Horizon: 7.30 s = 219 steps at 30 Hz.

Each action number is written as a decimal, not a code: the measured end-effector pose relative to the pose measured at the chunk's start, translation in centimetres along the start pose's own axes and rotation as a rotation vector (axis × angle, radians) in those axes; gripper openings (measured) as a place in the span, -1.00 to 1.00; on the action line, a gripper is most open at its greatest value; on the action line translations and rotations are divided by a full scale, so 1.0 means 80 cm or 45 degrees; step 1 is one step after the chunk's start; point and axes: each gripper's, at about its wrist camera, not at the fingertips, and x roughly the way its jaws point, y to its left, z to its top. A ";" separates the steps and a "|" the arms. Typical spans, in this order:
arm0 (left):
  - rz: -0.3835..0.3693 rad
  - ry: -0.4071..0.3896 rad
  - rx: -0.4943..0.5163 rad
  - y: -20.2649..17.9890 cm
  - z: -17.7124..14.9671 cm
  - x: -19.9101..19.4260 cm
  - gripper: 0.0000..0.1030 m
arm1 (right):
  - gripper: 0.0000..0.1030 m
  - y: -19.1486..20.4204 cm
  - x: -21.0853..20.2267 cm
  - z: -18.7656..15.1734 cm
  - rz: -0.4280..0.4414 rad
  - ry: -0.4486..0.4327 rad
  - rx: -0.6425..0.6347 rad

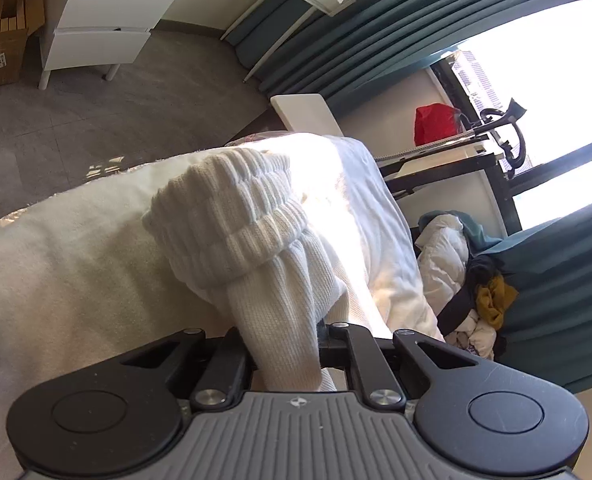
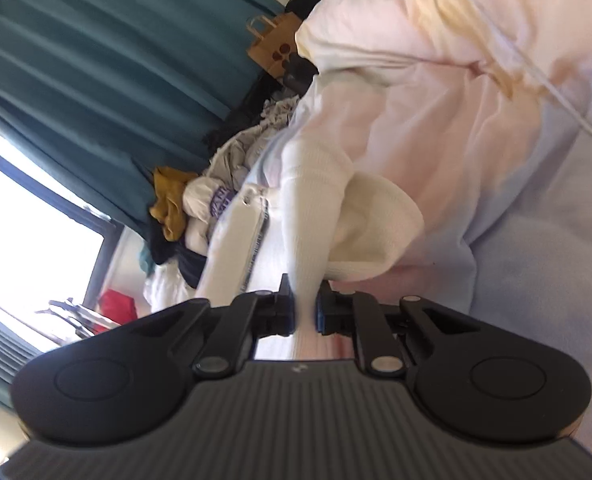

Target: Fold clothes

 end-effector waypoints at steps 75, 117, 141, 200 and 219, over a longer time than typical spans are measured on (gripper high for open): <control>0.102 0.078 1.129 -0.133 -0.373 0.048 0.45 | -0.71 -0.082 -0.114 -0.045 -0.022 0.043 -0.132; -0.105 0.049 0.767 -0.097 -0.265 -0.002 0.45 | -0.69 0.195 -0.213 -0.569 0.437 0.292 -1.899; -0.112 0.197 0.936 -0.111 -0.323 0.024 0.44 | 0.24 0.117 -0.180 -0.403 0.265 0.786 -1.104; -0.140 0.257 1.006 -0.073 -0.386 -0.030 -0.87 | -0.72 0.029 -0.164 -0.334 0.198 0.690 -0.306; -0.146 0.260 1.009 -0.077 -0.391 -0.028 -0.79 | -0.74 0.124 -0.156 -0.429 0.332 0.523 -1.239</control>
